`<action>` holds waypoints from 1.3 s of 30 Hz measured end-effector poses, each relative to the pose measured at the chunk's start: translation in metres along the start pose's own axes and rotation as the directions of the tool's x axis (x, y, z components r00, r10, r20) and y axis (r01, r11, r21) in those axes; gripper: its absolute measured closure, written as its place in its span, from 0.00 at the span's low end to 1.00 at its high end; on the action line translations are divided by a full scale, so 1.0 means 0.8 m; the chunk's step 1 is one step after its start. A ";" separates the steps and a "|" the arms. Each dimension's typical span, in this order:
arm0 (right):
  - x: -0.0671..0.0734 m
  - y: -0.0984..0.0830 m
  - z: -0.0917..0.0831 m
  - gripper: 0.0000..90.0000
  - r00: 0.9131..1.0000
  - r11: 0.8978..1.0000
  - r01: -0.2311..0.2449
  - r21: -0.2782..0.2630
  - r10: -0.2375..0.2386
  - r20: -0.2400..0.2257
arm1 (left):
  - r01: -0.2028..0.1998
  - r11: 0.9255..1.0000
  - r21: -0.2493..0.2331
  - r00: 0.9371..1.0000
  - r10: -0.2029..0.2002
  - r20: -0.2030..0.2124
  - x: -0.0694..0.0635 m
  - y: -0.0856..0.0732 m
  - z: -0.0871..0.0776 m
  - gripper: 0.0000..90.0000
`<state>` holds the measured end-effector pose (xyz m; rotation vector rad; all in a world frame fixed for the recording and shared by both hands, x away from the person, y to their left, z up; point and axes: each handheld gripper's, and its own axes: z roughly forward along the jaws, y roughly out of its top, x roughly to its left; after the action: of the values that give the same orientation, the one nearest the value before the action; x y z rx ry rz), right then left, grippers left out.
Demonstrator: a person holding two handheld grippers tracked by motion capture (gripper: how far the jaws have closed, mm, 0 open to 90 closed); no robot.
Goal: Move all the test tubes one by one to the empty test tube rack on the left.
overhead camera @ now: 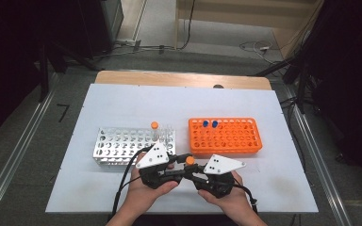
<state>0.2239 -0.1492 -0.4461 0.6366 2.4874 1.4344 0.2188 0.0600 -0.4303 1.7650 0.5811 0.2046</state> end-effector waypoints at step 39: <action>-0.042 -0.012 -0.035 0.48 0.996 0.995 -0.085 -0.059 0.084 -0.026 | 0.006 0.997 -0.079 0.993 -0.015 -0.117 0.023 0.011 -0.040 0.79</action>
<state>0.2402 -0.1908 -0.4415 0.7252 2.4516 1.5486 0.2231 0.0946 -0.4158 1.6816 0.6584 0.3222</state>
